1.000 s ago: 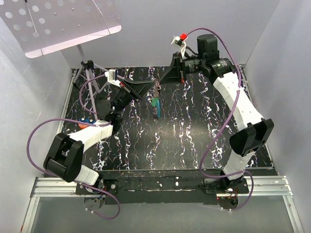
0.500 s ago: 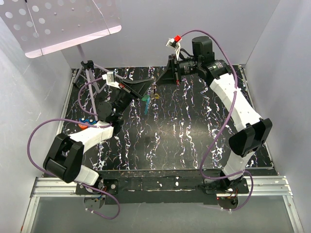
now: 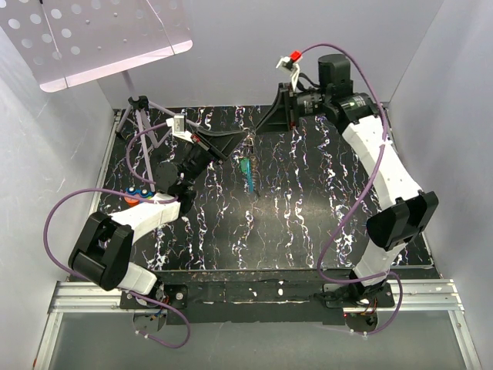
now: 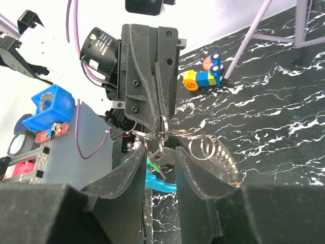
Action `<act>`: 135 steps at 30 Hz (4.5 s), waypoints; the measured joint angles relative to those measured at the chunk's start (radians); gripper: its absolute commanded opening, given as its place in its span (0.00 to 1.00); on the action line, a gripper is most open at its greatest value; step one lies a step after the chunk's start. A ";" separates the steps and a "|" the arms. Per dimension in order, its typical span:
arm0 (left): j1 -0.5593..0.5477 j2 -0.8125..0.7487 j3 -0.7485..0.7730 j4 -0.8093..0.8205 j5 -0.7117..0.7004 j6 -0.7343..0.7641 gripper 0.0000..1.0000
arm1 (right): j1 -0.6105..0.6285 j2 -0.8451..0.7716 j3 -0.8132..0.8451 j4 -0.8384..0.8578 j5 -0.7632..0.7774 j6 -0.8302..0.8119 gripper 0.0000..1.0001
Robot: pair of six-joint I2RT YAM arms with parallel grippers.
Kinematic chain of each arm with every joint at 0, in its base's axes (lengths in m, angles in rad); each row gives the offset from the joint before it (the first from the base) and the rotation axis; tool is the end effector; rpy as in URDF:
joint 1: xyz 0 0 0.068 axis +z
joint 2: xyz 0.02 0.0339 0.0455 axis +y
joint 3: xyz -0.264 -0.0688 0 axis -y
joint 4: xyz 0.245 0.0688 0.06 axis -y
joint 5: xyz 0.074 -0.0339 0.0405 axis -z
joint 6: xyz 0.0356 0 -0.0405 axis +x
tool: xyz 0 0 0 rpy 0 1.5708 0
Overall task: Put the keys on the keyring
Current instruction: Adjust the key on the keyring.
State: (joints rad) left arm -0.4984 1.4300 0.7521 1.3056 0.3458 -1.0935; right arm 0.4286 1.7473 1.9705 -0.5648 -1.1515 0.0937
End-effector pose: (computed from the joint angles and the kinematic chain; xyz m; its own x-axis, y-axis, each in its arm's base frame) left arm 0.2563 -0.1532 0.3311 -0.3765 -0.7465 -0.5486 0.7755 0.0700 -0.6275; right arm 0.3279 0.1856 0.4565 -0.3924 -0.1374 -0.9095 -0.9193 0.0256 0.3928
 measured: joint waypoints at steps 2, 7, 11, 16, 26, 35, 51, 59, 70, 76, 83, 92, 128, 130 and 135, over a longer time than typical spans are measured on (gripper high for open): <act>0.005 0.000 0.000 0.000 0.034 -0.019 0.00 | -0.024 -0.012 0.000 0.001 -0.014 0.001 0.36; 0.012 0.005 0.014 -0.003 0.098 -0.052 0.00 | -0.035 -0.023 -0.002 0.043 -0.046 0.040 0.34; 0.012 0.005 0.029 -0.003 0.127 -0.063 0.00 | -0.029 -0.024 -0.024 0.076 -0.064 0.070 0.33; 0.012 0.010 0.045 -0.002 0.146 -0.071 0.00 | -0.019 -0.024 -0.054 0.093 -0.070 0.093 0.28; 0.013 0.018 0.049 0.003 0.149 -0.063 0.00 | 0.001 -0.024 -0.060 0.117 -0.084 0.113 0.22; 0.013 0.018 0.049 0.008 0.150 -0.063 0.00 | 0.010 -0.024 -0.070 0.124 -0.080 0.123 0.01; 0.158 -0.022 0.039 0.005 0.323 -0.160 0.60 | 0.010 -0.024 -0.068 -0.090 -0.101 -0.053 0.01; 0.219 -0.076 0.180 -0.317 0.673 -0.137 0.64 | 0.014 0.076 0.033 -0.551 -0.127 -0.392 0.01; 0.175 -0.009 0.270 -0.623 0.883 -0.056 0.52 | 0.056 0.133 0.053 -0.751 -0.127 -0.591 0.01; 0.122 0.022 0.353 -0.835 0.913 0.079 0.40 | 0.077 0.139 0.062 -0.769 -0.127 -0.628 0.01; 0.112 0.024 0.414 -1.011 0.953 0.205 0.36 | 0.082 0.147 0.063 -0.772 -0.126 -0.649 0.01; 0.097 0.063 0.492 -1.283 0.956 0.391 0.33 | 0.082 0.152 0.071 -0.772 -0.115 -0.652 0.01; 0.166 0.015 0.278 -0.755 0.910 0.055 0.00 | 0.031 0.146 0.187 -0.787 -0.082 -0.633 0.41; 0.175 0.015 0.229 -0.575 0.859 -0.066 0.00 | 0.012 0.132 0.182 -0.781 -0.078 -0.615 0.41; 0.175 0.019 0.154 -0.215 0.685 -0.290 0.00 | -0.002 -0.014 -0.007 -0.568 -0.053 -0.494 0.42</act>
State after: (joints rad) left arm -0.3237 1.4494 0.9058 1.0908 1.0306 -1.3834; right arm 0.4263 1.7336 1.9636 -1.1332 -1.2041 -0.4004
